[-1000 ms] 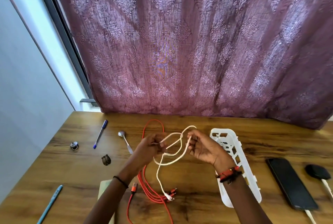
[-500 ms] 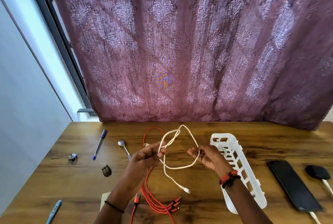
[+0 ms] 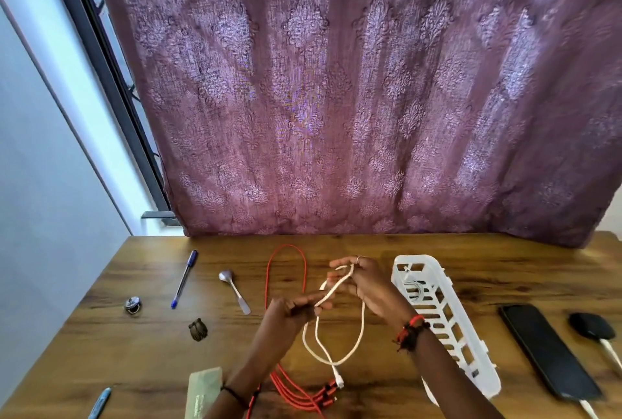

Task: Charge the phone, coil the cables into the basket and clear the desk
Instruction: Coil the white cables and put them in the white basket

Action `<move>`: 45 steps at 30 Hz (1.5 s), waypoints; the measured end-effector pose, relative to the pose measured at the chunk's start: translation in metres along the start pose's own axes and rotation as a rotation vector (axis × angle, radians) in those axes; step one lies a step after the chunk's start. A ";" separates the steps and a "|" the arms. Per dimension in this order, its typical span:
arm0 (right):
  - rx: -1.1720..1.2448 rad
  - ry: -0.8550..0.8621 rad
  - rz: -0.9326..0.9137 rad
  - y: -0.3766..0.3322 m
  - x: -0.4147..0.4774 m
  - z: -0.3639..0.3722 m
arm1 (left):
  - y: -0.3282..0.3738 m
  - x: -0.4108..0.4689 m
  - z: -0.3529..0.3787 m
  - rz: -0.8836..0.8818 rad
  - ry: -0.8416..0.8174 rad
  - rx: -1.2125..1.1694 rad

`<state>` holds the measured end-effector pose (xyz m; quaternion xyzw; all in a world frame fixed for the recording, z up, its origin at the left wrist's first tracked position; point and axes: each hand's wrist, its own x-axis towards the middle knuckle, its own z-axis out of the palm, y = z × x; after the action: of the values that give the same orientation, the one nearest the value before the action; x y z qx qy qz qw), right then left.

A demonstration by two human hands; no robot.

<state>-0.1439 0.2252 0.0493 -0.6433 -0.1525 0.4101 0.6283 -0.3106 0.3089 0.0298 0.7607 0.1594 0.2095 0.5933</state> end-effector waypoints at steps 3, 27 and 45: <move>0.018 -0.095 -0.034 -0.004 -0.003 -0.007 | 0.003 -0.004 -0.004 -0.055 -0.196 -0.045; -0.294 -0.417 0.004 -0.056 -0.047 -0.033 | -0.006 0.092 -0.015 -0.231 0.056 0.073; 0.053 -0.025 -0.252 -0.111 -0.080 -0.087 | -0.046 0.084 -0.052 -0.232 0.370 0.463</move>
<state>-0.0950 0.1274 0.1691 -0.5970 -0.2290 0.3399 0.6896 -0.2647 0.4045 0.0068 0.8013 0.3936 0.2333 0.3854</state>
